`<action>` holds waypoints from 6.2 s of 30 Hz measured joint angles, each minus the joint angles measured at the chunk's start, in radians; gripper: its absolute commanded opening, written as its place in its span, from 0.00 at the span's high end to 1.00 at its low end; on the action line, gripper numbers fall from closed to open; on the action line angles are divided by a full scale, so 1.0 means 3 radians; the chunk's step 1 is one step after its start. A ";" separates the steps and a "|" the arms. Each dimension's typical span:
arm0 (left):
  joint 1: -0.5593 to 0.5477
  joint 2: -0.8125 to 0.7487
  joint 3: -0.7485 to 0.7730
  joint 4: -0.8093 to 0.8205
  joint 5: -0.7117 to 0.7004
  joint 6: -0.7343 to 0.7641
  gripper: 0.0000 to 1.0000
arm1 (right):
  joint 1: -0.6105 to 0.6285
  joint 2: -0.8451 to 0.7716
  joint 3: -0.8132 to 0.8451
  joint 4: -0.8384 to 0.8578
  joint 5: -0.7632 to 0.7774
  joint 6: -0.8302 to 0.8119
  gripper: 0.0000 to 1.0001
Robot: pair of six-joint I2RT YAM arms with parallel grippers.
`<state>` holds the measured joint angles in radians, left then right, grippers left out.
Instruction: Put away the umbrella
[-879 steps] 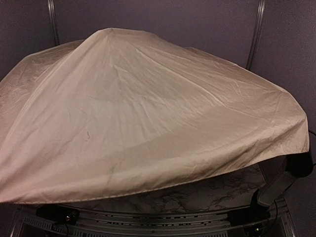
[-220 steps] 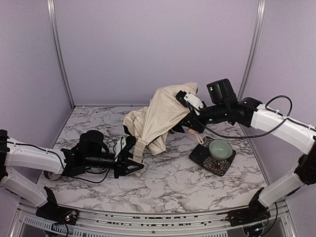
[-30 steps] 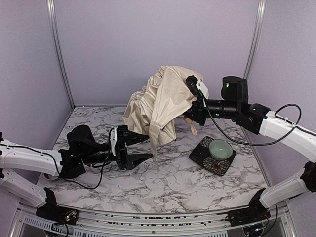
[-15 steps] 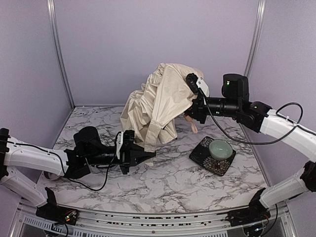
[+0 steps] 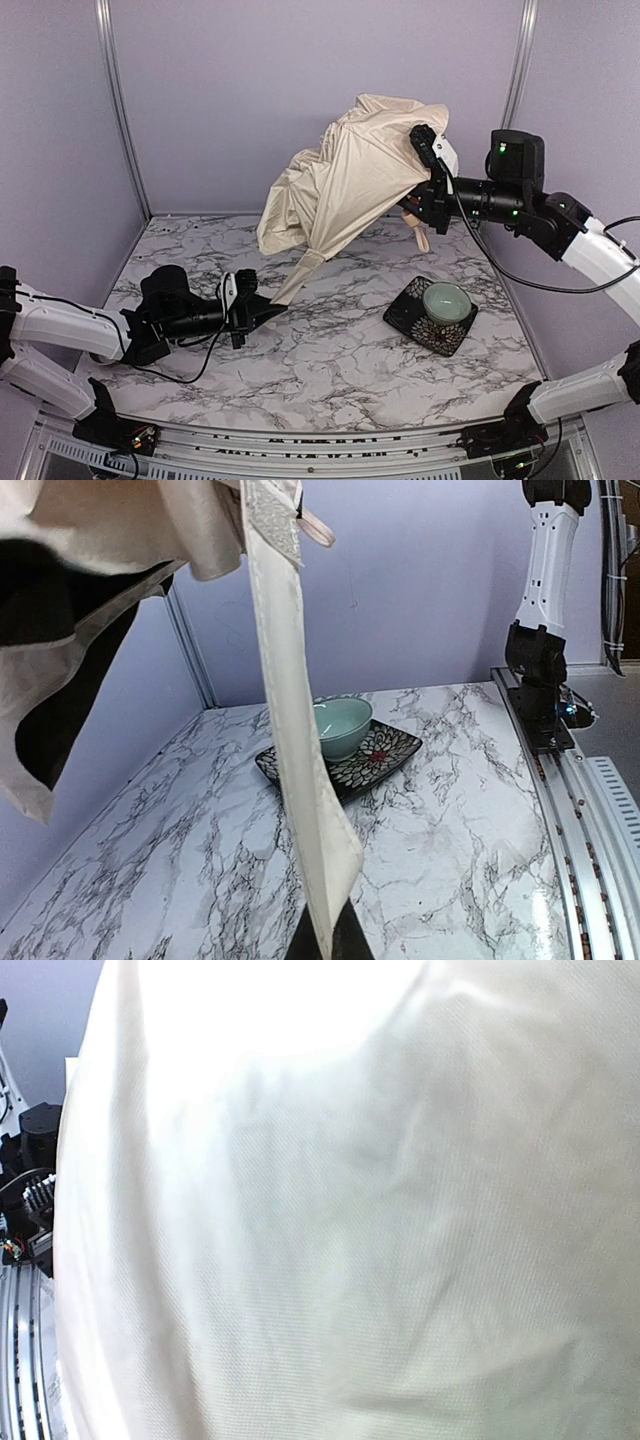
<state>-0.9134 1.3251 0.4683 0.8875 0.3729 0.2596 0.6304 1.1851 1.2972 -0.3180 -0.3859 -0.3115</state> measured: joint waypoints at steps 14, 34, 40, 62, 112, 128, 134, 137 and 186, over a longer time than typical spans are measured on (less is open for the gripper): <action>0.0170 -0.0233 0.0146 -0.0715 0.0430 0.0220 1.00 | 0.0001 -0.0056 0.0160 -0.0753 0.0671 -0.0304 1.00; 0.0384 -0.0420 0.0359 -0.1256 0.0498 0.0659 1.00 | 0.0005 -0.0374 0.0211 -0.1106 0.0233 -0.0585 1.00; 0.0397 -0.0055 0.0516 -0.1319 0.0473 0.0765 1.00 | -0.0001 -0.0290 0.0348 -0.1366 -0.0463 -0.0710 1.00; 0.0848 0.1415 0.1578 -0.1256 0.0491 0.1015 1.00 | 0.0904 0.0032 -0.0282 -0.1169 -0.0243 -0.0469 1.00; 0.0497 -0.0628 0.0168 -0.0100 0.0459 -0.0833 1.00 | 0.0298 -0.0329 -0.0551 0.0266 0.0573 0.0042 1.00; -0.0018 0.0670 0.0701 0.0969 0.0301 -0.1054 1.00 | 0.0301 -0.0025 -0.0582 0.1033 0.0092 0.0703 1.00; -0.0156 0.1010 0.1143 0.1222 0.0217 -0.1080 1.00 | 0.0359 0.0103 -0.0632 0.1273 0.0034 0.0896 1.00; -0.0201 0.1118 0.1232 0.1287 0.0117 -0.1073 0.91 | 0.0387 0.0116 -0.0632 0.1359 0.0032 0.0952 1.00; -0.0167 0.0193 0.0226 0.0439 0.0757 -0.0140 0.51 | 0.0201 -0.0167 -0.0062 0.0223 0.0301 0.0010 1.00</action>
<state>-0.9634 1.3830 0.5362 1.0191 0.5999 0.2176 0.6907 1.1351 1.2785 -0.2512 -0.2955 -0.3084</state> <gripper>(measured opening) 0.671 0.198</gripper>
